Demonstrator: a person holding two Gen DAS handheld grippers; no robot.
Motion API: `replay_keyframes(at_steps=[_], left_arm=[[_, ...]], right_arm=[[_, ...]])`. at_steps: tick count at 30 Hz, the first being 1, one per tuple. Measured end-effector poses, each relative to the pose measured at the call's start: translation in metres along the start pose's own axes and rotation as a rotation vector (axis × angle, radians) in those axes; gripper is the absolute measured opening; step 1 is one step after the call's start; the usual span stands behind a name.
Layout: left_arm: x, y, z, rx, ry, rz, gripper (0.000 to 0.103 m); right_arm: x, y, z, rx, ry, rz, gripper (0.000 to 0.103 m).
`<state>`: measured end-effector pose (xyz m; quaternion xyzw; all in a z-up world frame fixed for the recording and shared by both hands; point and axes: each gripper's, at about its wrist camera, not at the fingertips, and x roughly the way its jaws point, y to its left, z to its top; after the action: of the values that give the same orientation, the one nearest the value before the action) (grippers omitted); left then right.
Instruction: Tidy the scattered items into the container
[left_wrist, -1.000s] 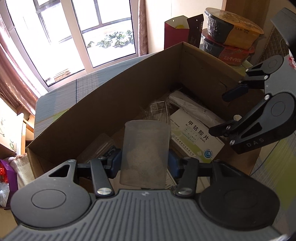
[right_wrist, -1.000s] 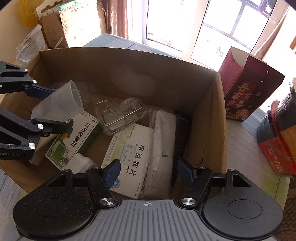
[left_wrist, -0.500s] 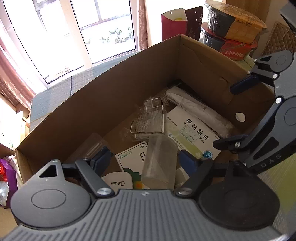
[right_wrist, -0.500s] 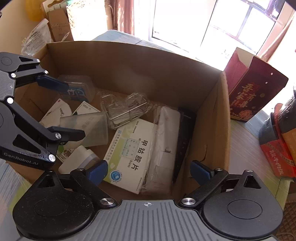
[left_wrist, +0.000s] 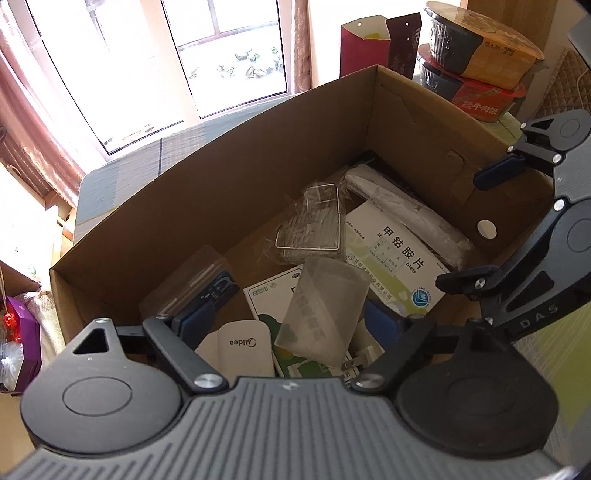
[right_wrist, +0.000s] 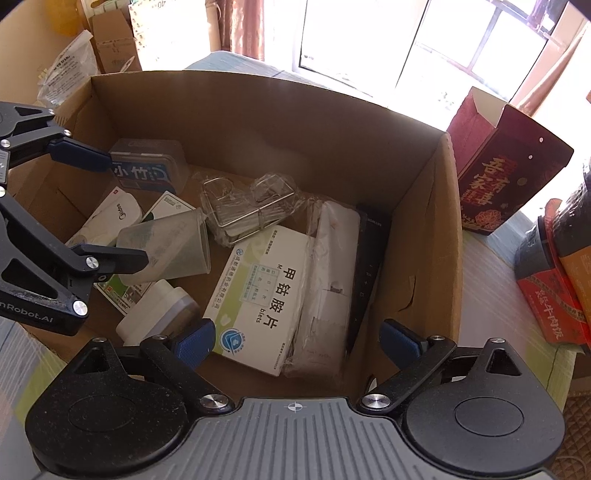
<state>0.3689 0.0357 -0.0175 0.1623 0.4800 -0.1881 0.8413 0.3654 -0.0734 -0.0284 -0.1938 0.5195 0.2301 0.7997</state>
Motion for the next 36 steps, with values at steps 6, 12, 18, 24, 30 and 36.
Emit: replay_keyframes(at_steps=[6,12,18,24,30,36], left_arm=[[-0.013,0.002,-0.005,-0.033,-0.019,0.028,0.087],[-0.028,0.002,-0.014,-0.074,-0.041,0.040,0.090],[-0.047,0.001,-0.025,-0.128,-0.070,0.047,0.092],[-0.068,-0.003,-0.037,-0.184,-0.104,0.056,0.093],[-0.096,-0.012,-0.049,-0.209,-0.152,0.079,0.096],[-0.122,-0.022,-0.063,-0.225,-0.187,0.093,0.099]], right_arm=[[-0.003,0.000,-0.003,0.042,-0.006,-0.002,0.100],[-0.009,-0.002,-0.008,0.105,-0.019,0.017,0.100],[-0.016,0.000,-0.017,0.151,-0.040,0.036,0.100],[-0.028,0.004,-0.025,0.184,-0.062,0.029,0.100],[-0.049,0.011,-0.031,0.190,-0.114,0.002,0.100],[-0.069,0.013,-0.041,0.228,-0.155,0.009,0.100]])
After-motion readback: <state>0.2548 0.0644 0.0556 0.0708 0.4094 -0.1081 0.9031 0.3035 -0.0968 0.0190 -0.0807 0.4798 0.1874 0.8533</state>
